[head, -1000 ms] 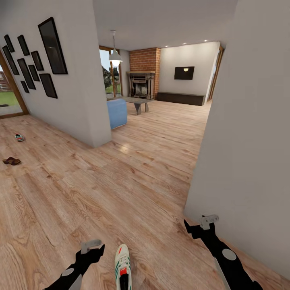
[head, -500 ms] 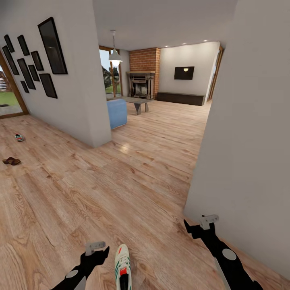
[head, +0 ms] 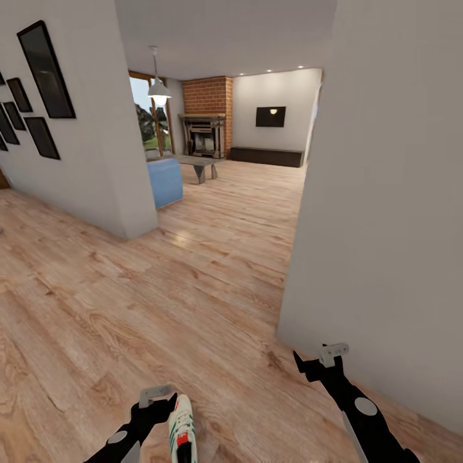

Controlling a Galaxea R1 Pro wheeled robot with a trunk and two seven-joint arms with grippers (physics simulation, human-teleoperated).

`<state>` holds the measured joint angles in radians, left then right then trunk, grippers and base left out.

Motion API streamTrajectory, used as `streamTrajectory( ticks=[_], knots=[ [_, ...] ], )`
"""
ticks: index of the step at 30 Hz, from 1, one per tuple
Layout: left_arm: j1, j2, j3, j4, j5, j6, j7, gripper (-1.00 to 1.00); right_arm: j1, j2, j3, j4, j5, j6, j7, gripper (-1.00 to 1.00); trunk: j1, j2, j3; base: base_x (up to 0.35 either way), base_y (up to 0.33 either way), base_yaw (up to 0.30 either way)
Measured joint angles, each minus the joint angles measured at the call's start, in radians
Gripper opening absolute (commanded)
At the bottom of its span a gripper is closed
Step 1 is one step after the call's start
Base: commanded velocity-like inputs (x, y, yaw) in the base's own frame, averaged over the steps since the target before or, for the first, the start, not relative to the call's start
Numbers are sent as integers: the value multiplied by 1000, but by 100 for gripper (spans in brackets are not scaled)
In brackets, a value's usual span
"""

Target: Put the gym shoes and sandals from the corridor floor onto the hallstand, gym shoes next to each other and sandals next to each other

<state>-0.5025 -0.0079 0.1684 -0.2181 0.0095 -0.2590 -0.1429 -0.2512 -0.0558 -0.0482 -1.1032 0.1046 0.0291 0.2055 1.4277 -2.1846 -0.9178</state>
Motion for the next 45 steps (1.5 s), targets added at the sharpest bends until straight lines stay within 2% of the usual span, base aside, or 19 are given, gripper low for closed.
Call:
streamTrajectory(
  ticks=[9, 35, 45],
  knots=[
    [0, 0, 0, -1, -1, 0, 1, 100, 0, 0, 0, -1, 0, -1, 0, 100, 0, 0, 0, 0, 0, -109],
    [0, 1, 2, -3, 5, 0, 13, 100, 0, 2, 2, -14, -1, 0, 0, 100, 0, 0, 0, 0, 0, -7],
    [0, 1, 2, -2, 4, 0, 15, 100, 0, 2, 0, -14, -2, -1, 0, 100, 0, 0, 5, 0, 0, -173]
  ],
)
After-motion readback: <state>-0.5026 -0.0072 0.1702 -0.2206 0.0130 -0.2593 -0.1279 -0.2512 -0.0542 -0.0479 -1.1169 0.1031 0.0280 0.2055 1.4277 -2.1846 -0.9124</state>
